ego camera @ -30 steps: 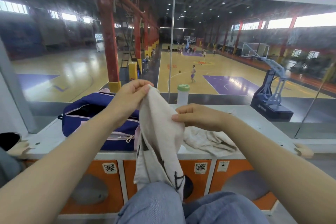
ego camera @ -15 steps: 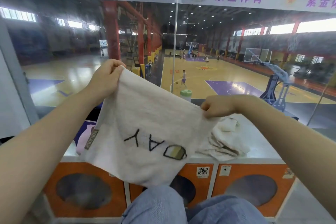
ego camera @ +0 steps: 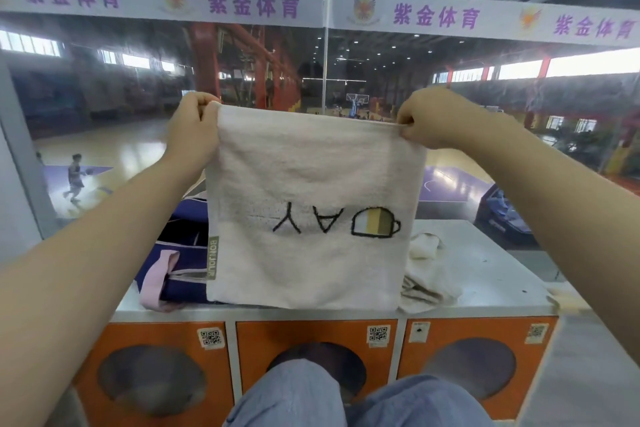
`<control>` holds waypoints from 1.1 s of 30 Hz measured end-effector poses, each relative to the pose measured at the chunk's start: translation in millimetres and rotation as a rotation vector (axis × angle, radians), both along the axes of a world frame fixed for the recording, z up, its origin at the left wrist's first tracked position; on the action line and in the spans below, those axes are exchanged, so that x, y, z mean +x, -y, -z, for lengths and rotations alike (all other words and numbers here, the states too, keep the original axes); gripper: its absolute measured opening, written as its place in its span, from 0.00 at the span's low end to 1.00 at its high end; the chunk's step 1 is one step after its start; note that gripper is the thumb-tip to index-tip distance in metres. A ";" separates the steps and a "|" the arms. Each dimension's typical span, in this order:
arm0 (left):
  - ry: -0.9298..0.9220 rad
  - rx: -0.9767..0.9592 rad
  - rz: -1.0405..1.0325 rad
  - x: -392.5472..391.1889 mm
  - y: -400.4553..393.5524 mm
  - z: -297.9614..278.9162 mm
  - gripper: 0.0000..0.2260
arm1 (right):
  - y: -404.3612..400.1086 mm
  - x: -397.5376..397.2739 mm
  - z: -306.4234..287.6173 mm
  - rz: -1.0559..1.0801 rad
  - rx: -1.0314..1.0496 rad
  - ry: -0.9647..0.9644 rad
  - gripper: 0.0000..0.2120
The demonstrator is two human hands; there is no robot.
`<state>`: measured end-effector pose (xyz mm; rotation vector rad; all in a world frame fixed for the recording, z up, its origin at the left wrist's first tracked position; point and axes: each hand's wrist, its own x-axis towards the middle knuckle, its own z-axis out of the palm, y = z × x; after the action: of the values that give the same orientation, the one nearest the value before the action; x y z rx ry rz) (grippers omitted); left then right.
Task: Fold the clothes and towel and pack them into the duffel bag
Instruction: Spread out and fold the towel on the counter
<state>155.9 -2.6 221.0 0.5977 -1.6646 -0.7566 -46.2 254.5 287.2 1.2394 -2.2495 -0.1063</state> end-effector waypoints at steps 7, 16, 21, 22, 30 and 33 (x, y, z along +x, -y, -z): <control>0.137 0.007 0.080 -26.8 4.3 -1.1 0.11 | -36.0 -7.9 -20.4 0.064 0.088 0.149 0.10; 0.645 0.024 0.206 -111.1 22.0 41.0 0.10 | -13.8 -80.2 30.8 0.299 0.217 0.252 0.08; 0.528 0.330 0.307 -171.1 40.9 81.5 0.10 | 13.7 -139.3 84.8 0.369 0.111 0.242 0.08; 0.500 0.364 0.303 -181.1 47.7 89.1 0.11 | 18.3 -150.7 94.0 0.339 0.042 0.218 0.07; 0.282 0.376 0.280 -209.7 60.6 139.7 0.05 | 22.3 -192.3 139.5 0.202 -0.227 0.300 0.11; 0.246 0.294 0.286 -198.8 50.7 151.7 0.05 | 8.0 -179.5 158.6 0.113 -0.305 0.329 0.11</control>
<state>-42.9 -53.3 69.3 0.6864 -1.9048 -1.1884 -225.7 246.4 128.5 1.0235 -2.4959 0.4127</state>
